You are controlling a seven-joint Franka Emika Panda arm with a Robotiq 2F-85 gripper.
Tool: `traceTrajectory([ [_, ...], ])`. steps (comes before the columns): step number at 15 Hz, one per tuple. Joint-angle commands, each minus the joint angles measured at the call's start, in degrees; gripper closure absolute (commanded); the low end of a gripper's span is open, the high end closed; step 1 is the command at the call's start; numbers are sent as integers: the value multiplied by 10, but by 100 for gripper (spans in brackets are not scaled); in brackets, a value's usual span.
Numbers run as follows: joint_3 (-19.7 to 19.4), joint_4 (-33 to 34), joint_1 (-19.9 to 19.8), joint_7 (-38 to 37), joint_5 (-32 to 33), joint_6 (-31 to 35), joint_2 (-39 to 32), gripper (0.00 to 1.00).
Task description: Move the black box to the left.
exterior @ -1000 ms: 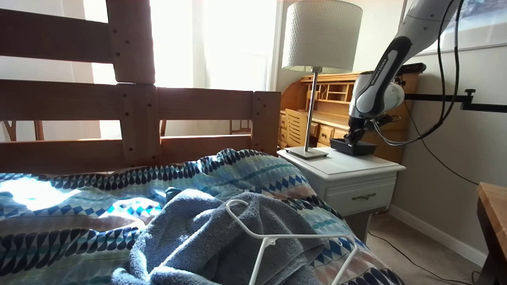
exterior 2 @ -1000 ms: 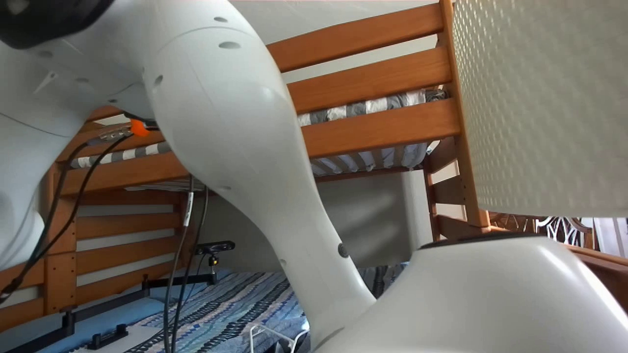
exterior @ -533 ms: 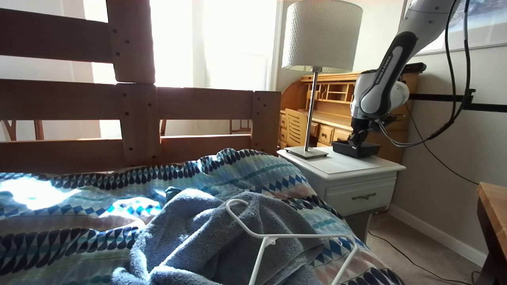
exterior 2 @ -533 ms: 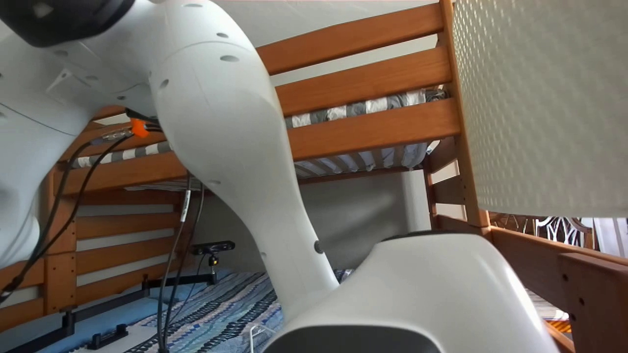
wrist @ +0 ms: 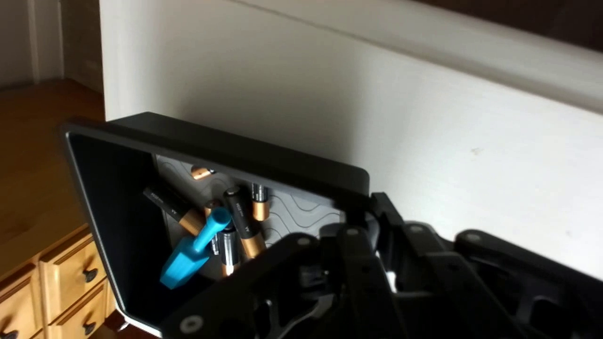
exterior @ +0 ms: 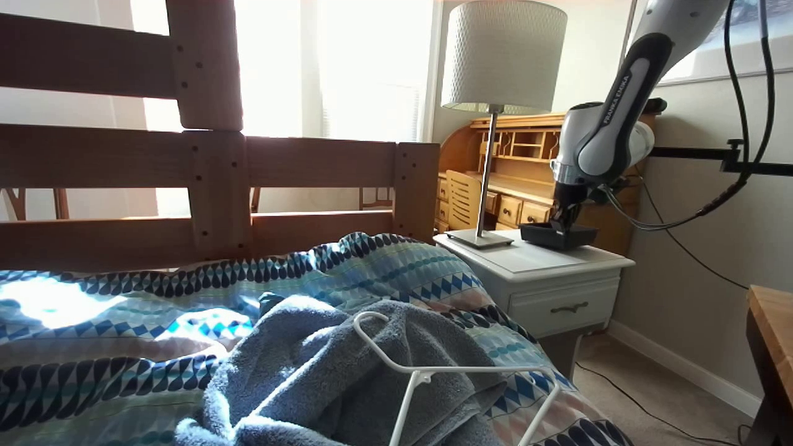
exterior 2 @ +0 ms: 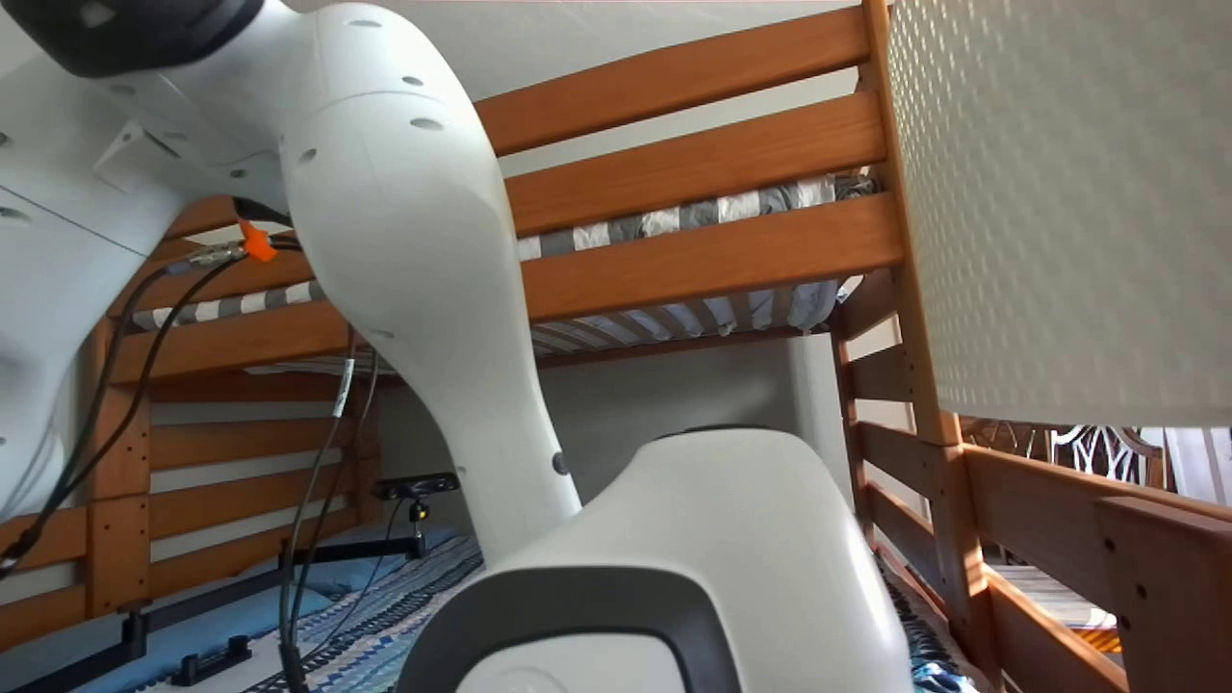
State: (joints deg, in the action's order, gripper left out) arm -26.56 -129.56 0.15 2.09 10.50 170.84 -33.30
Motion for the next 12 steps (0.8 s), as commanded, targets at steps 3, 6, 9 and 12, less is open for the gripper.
traceTrajectory([
  [3,-66,-72,82,-52,24,65,35,97],
  [6,-119,-92,143,-72,0,126,20,97],
  [9,-158,-113,196,-70,-35,158,13,97],
  [12,-167,-134,229,-59,-62,175,15,97],
])
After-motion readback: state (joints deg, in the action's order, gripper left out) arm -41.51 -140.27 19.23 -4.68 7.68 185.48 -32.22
